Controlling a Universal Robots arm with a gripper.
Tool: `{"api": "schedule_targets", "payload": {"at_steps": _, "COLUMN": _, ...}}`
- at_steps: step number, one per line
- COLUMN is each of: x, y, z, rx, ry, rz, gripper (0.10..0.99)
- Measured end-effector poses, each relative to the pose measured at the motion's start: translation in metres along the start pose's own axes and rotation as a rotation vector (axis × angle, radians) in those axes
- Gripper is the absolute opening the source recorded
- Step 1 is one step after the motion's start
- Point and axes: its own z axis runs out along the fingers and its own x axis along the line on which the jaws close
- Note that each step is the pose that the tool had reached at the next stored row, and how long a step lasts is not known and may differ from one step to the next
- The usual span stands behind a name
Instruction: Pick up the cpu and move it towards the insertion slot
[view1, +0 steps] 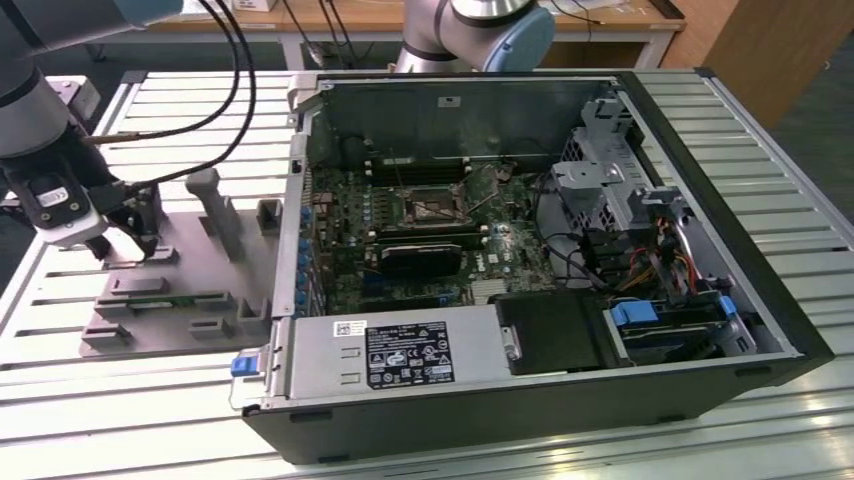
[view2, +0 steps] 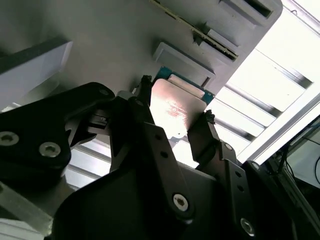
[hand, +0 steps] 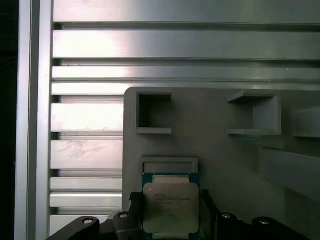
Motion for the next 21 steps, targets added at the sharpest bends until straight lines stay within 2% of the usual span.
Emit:
{"api": "schedule_targets", "payload": {"at_steps": 6, "x": -0.0001, "y": 0.0005, "z": -0.0128, "rx": 0.0, "ry": 0.0001, "rz": 0.0, "gripper": 0.537}}
{"api": "schedule_targets", "payload": {"at_steps": 21, "x": -0.0005, "y": 0.0021, "z": -0.0535, "rx": 0.0, "ry": 0.0, "rz": 0.0, "gripper": 0.537}}
